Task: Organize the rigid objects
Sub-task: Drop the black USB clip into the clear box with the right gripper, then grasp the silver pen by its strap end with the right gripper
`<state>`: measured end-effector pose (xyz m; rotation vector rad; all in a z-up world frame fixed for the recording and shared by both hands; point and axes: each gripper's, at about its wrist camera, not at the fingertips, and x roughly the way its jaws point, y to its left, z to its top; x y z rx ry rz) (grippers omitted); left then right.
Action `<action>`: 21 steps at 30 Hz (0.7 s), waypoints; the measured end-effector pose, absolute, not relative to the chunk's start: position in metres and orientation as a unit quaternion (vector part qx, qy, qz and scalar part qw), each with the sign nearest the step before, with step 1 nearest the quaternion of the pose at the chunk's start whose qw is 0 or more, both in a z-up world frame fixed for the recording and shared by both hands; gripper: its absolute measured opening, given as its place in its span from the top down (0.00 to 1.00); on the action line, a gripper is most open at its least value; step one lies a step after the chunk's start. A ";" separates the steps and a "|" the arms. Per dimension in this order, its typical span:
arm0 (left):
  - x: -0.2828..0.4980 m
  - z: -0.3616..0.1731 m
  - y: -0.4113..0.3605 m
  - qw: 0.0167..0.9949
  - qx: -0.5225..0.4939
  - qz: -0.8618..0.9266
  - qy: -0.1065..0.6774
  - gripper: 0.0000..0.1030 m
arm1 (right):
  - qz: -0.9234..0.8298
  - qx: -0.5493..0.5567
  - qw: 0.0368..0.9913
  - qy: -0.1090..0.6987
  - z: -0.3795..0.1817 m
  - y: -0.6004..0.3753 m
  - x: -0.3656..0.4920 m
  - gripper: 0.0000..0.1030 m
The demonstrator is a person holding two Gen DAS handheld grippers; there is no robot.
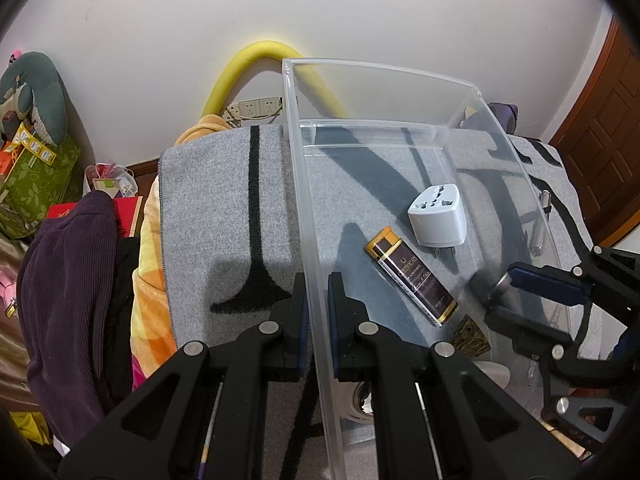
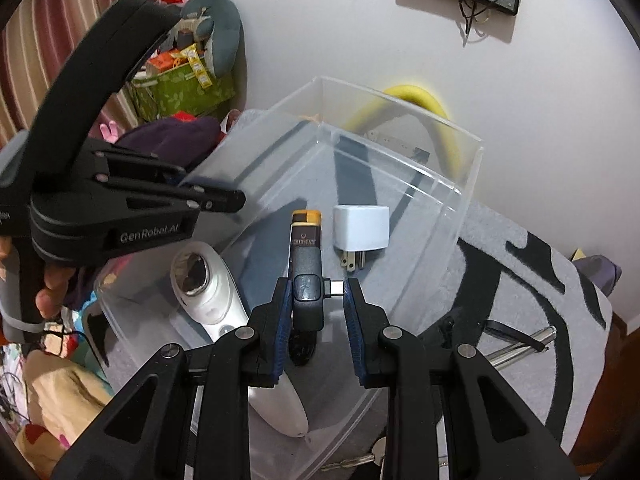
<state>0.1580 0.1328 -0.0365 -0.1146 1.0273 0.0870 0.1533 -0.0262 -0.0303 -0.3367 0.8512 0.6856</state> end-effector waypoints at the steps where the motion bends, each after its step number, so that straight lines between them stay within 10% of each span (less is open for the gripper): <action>1: 0.158 -0.037 0.133 0.868 -0.055 0.041 0.491 0.92 | 0.326 -0.160 0.840 0.403 -0.030 -0.027 0.153 0.70; 21: 0.159 -0.036 0.131 0.869 -0.053 0.041 0.491 0.92 | 0.159 -0.094 0.889 0.420 -0.025 -0.160 0.209 0.51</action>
